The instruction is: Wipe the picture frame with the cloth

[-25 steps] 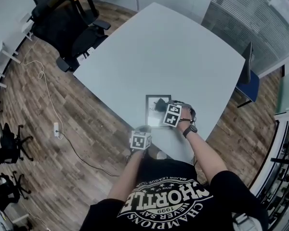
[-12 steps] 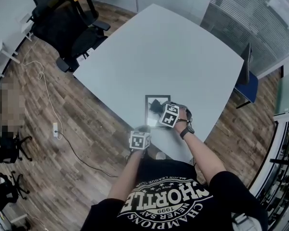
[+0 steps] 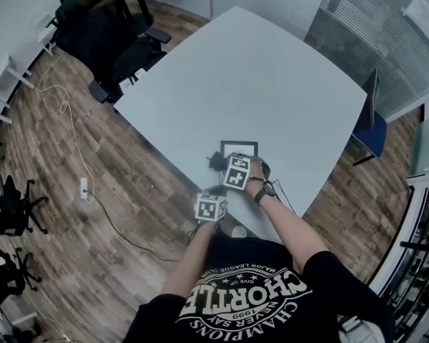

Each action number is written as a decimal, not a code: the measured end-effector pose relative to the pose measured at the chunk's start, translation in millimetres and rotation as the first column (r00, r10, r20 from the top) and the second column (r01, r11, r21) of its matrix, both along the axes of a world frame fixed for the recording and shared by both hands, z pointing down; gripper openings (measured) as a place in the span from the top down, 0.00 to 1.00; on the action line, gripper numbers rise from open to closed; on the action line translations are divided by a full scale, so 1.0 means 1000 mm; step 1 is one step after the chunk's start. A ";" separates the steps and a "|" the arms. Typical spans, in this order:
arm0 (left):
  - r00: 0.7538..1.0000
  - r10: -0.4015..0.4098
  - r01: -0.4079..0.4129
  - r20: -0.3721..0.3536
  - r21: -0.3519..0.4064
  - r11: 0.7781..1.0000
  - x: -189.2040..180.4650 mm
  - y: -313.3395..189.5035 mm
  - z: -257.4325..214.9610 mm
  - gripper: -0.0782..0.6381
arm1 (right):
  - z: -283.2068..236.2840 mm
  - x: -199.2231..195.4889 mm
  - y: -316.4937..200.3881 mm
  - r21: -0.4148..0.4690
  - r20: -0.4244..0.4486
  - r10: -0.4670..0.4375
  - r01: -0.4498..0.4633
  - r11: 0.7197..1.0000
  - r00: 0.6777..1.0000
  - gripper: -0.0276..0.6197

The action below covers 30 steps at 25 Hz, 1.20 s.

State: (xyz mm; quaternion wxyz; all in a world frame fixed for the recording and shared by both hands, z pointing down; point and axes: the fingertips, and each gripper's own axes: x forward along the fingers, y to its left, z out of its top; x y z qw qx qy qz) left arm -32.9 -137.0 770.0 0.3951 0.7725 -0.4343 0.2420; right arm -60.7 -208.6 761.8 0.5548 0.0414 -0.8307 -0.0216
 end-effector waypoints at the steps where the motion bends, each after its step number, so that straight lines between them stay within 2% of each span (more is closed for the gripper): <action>1: 1.000 0.001 -0.001 0.001 0.001 1.000 0.000 0.000 0.000 0.88 | 0.001 0.004 -0.001 0.001 -0.002 0.006 -0.006 1.000 1.000 0.84; 11: 1.000 -0.007 0.007 0.007 0.001 1.000 0.001 -0.001 0.001 0.88 | 0.000 0.083 -0.007 0.038 -0.054 0.120 -0.118 0.992 0.991 0.84; 15: 1.000 -0.011 0.011 0.006 0.001 1.000 0.003 0.000 0.000 0.88 | -0.002 0.114 -0.008 0.061 -0.076 0.203 -0.198 0.978 0.976 0.84; 19: 1.000 -0.021 0.021 0.004 0.002 1.000 0.003 0.000 -0.001 0.88 | -0.003 0.128 -0.008 0.053 -0.050 0.276 -0.273 0.960 0.960 0.84; 23: 1.000 -0.012 0.012 0.004 0.002 1.000 0.003 0.002 0.000 0.88 | -0.004 0.121 -0.006 0.035 -0.041 0.276 -0.274 0.961 0.960 0.84; 26: 1.000 -0.009 0.009 0.003 0.002 1.000 0.004 0.001 -0.003 0.88 | -0.017 0.088 -0.001 0.005 0.025 0.210 -0.210 0.978 0.977 0.84; 30: 1.000 -0.015 0.015 -0.010 -0.001 1.000 0.002 -0.001 -0.002 0.88 | -0.022 0.035 0.006 -0.032 0.067 0.118 -0.116 0.993 0.991 0.84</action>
